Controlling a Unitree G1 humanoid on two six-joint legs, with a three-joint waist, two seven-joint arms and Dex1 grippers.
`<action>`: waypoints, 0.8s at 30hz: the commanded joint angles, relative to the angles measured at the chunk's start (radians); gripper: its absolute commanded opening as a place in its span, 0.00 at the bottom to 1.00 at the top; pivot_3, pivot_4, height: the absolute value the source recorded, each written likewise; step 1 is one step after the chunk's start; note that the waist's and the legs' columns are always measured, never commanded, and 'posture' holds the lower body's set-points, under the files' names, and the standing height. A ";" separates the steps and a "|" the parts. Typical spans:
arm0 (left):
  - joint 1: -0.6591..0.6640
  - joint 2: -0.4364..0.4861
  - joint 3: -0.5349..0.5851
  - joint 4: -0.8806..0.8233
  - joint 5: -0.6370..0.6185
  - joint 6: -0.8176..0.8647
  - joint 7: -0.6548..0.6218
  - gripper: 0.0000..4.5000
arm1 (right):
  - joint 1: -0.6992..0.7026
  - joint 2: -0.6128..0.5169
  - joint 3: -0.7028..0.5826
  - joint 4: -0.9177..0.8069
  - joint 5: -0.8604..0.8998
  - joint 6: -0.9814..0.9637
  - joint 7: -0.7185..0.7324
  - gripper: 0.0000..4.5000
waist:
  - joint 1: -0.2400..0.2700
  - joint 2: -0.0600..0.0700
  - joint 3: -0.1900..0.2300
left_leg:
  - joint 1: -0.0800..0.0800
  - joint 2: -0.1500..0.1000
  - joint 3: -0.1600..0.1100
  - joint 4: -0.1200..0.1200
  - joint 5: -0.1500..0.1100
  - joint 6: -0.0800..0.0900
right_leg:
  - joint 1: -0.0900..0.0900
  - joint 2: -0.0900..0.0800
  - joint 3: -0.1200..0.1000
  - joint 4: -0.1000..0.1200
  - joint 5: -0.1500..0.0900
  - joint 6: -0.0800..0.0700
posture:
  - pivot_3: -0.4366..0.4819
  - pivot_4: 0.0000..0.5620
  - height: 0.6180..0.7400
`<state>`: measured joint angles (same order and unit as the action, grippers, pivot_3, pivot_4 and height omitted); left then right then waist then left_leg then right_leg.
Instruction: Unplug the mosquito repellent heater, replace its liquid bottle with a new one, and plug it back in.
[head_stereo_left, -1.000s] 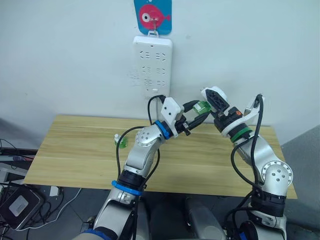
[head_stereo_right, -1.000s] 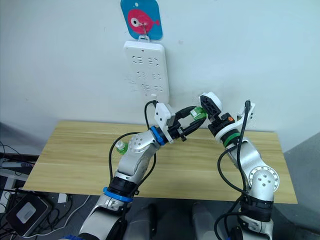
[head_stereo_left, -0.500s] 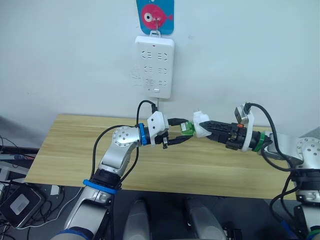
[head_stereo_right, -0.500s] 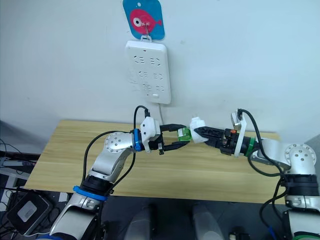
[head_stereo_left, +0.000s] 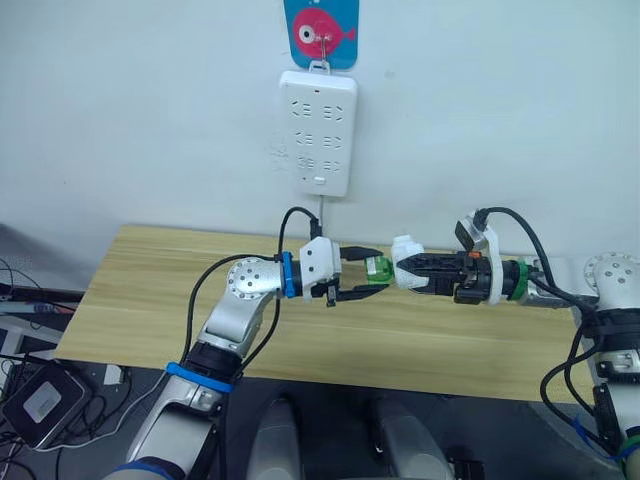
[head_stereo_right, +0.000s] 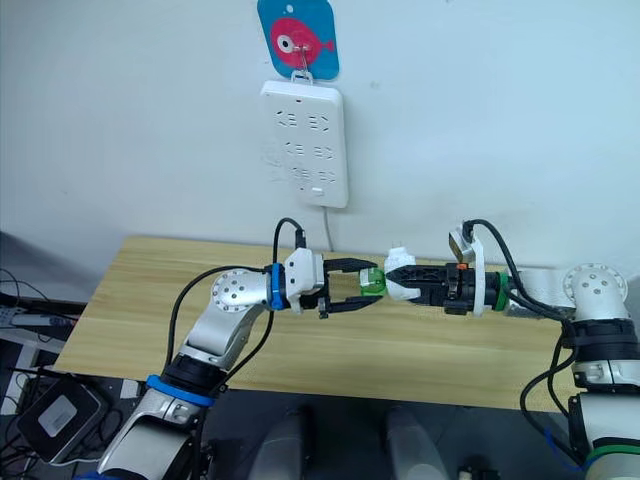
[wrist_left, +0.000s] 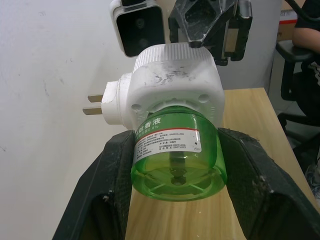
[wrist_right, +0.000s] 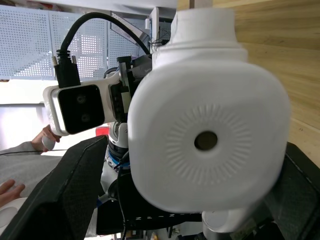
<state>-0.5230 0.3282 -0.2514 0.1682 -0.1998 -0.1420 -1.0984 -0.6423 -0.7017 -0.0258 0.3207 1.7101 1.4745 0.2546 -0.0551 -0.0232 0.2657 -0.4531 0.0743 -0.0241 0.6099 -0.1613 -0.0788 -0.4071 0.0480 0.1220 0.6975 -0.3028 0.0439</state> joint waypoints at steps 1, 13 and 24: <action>0.011 -0.007 -0.029 -0.032 0.001 0.004 -0.014 0.50 | -0.033 0.008 -0.049 -0.001 -0.014 0.006 0.050 1.00 | 0.001 0.000 0.000 | 0.000 0.000 0.000 0.000 0.000 0.000 | 0.000 0.000 0.000 0.000 0.000 0.000 | 0.48 0.41 1.00; 0.014 0.001 -0.030 -0.044 -0.012 0.017 -0.016 0.50 | -0.036 0.012 -0.095 0.001 -0.129 0.061 0.142 0.67 | 0.001 0.000 0.000 | 0.000 0.000 0.000 0.000 0.000 0.000 | 0.000 0.000 0.000 0.000 0.000 -0.001 | 0.48 0.39 1.00; 0.002 -0.031 0.117 -0.167 -0.502 0.839 0.114 0.50 | -0.018 0.018 -0.116 -0.064 -0.243 0.092 0.252 0.67 | -0.001 0.000 0.000 | 0.000 0.000 -0.001 0.001 0.000 0.000 | 0.000 0.000 -0.001 0.001 0.000 0.000 | 0.48 0.39 1.00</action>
<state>-0.5053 0.3034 -0.2170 0.0407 -0.5244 0.4412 -1.0532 -0.6554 -0.6785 -0.1178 0.3174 1.4639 1.5564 0.4594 -0.0558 -0.0232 0.2657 -0.4535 0.0744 -0.0254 0.6111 -0.1613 -0.0788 -0.4071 0.0480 0.1205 0.6990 -0.3031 0.0445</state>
